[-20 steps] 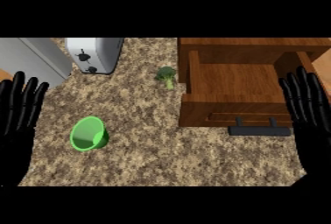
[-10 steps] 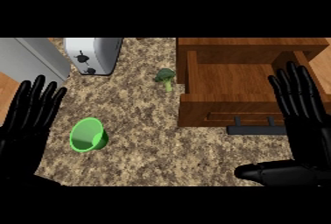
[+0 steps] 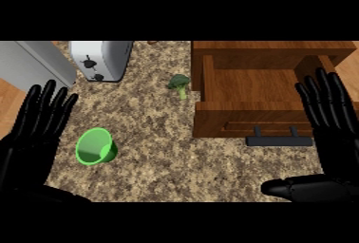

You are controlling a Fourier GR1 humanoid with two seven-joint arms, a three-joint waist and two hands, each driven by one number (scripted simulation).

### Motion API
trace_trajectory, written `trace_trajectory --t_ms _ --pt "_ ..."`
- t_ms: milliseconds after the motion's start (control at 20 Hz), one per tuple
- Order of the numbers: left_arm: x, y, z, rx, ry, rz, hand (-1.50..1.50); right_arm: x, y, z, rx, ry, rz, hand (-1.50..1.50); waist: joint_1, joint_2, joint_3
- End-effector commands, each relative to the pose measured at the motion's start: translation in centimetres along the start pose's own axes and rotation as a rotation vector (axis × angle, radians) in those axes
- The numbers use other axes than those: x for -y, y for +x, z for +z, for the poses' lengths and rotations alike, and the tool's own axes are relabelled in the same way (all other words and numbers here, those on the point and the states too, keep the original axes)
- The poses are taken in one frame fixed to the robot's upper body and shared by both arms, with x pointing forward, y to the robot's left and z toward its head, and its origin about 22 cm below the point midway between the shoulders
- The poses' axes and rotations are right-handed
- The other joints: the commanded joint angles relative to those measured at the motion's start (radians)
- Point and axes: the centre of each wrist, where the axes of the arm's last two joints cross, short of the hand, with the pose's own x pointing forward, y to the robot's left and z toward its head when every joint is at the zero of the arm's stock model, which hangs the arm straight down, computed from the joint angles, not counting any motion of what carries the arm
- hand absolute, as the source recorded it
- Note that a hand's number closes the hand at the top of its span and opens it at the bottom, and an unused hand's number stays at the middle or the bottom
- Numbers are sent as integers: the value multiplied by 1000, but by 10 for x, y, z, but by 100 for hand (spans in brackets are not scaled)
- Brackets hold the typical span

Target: Pick up the cup, place it into the drawer and close the drawer

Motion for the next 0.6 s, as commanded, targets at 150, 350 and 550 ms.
trace_trajectory --t_ms 150,350,550 --pt "-30 -12 -10 -13 13 -10 -150 -14 4 -5 9 -19 -22 -150 -1 0 0" --pt "-4 -18 2 -62 40 3 -150 1 -6 -21 13 -10 6 -150 2 0 0" --pt "-9 -34 25 -75 55 -20 -150 -1 18 -7 12 -4 0 -150 1 0 0"
